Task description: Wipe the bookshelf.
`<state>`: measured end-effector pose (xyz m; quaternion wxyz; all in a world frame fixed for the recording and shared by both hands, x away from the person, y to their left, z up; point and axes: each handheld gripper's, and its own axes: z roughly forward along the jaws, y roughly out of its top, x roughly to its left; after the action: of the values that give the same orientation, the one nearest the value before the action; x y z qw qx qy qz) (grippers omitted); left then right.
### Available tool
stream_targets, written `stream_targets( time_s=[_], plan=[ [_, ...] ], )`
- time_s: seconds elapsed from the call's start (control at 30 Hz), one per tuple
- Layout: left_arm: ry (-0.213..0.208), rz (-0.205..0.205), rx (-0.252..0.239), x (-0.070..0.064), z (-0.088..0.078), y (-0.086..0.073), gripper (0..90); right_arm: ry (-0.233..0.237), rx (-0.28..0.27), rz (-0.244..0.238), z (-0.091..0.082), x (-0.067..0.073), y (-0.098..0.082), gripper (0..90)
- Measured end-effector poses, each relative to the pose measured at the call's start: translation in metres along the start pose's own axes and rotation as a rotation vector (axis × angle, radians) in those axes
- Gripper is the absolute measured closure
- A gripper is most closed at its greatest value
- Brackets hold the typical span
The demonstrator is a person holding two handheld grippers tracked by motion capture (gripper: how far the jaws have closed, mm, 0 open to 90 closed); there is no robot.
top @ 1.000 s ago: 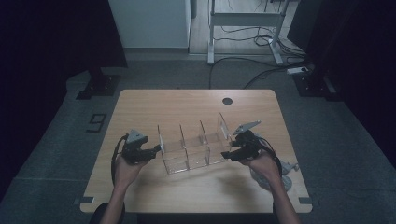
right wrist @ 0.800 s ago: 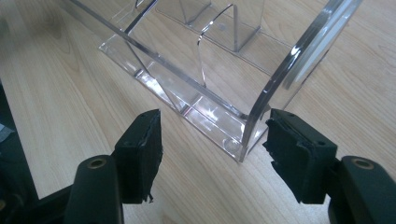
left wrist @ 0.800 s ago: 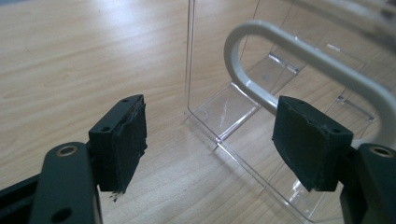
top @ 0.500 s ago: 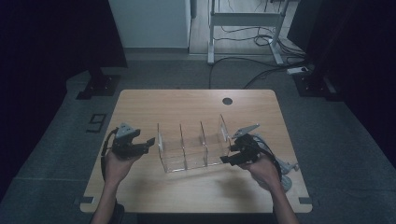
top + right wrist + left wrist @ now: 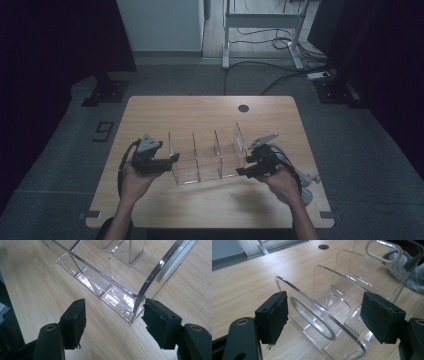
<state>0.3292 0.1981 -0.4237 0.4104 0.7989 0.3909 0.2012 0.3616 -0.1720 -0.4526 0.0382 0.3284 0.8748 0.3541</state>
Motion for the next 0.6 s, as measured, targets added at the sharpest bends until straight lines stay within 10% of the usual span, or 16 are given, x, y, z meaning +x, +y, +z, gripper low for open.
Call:
stream_targets(
  time_s=[0.6],
  plan=[
    [0.047, 0.02, 0.068, -0.008, 0.012, -0.018, 46.8, -0.018, 0.003, 0.006, -0.006, -0.004, -0.009, 33.4]
  ],
)
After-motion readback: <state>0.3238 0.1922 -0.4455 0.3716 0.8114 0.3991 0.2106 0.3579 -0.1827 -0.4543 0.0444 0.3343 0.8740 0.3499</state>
